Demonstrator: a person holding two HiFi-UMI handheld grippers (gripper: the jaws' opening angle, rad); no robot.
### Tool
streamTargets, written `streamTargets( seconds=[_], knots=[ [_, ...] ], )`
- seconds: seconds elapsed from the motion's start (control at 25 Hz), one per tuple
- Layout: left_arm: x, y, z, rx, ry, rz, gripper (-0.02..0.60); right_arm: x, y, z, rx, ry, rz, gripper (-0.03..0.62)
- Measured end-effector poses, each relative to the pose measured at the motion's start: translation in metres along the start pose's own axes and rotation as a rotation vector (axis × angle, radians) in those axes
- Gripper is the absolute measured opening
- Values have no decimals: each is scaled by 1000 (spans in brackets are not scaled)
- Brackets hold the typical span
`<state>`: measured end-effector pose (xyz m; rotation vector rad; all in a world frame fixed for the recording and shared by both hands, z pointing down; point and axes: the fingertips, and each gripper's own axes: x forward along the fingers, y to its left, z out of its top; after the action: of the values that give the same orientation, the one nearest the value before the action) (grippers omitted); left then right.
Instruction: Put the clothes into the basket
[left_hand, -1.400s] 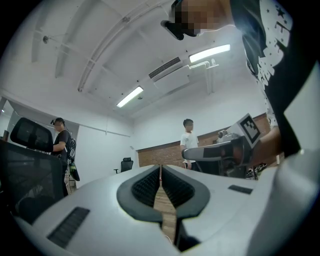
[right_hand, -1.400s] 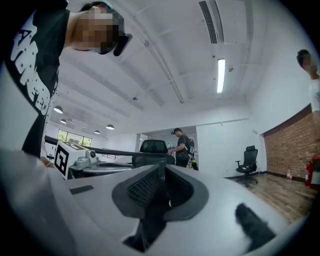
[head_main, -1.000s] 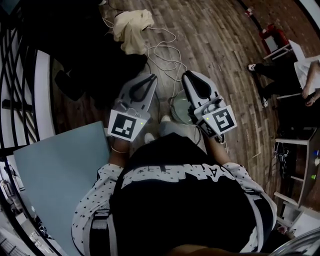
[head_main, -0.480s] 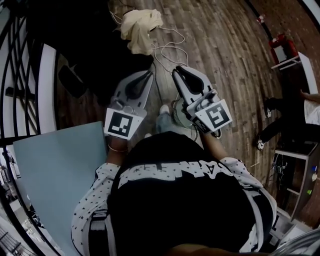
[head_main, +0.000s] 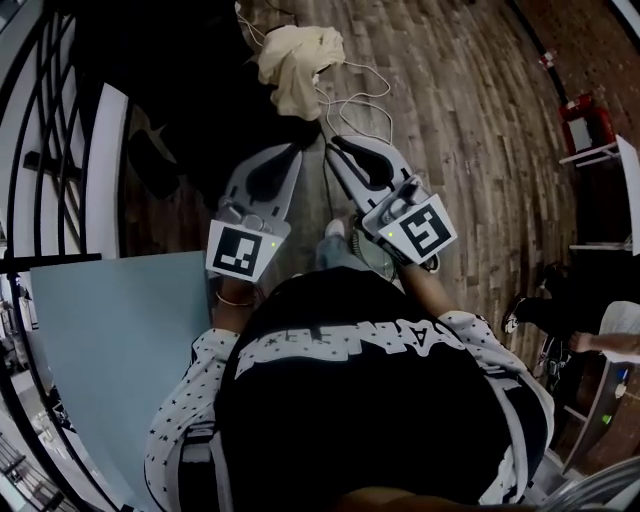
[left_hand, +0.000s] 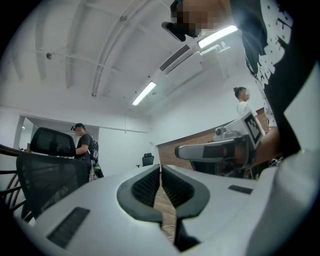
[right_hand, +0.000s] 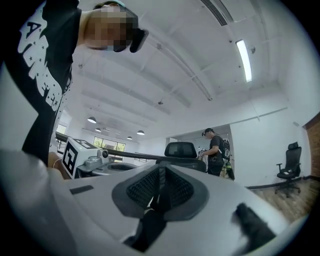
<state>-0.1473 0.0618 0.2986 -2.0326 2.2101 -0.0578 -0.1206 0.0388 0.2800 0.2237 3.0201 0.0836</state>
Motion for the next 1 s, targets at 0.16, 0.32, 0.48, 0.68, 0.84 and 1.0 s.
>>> streamTargets(
  seconds=[0.16, 0.32, 0.48, 0.68, 0.84, 1.0],
  knots=[
    [8, 8, -5, 6, 8, 16, 20, 11, -9, -7, 13, 4, 33, 38],
    [13, 16, -9, 14, 20, 38, 20, 21, -15, -12, 25, 2, 67, 38],
    [19, 22, -19, 13, 38, 50, 20, 30, -22, -19, 32, 1, 91, 38],
    [26, 29, -24, 3, 46, 56, 20, 38, -31, -24, 38, 5, 107, 38],
    [38, 36, -28, 7, 53, 56, 20, 45, -44, -28, 39, 12, 112, 38],
    [48, 41, -28, 13, 45, 53, 20, 49, -54, -29, 31, 7, 112, 38]
  ],
)
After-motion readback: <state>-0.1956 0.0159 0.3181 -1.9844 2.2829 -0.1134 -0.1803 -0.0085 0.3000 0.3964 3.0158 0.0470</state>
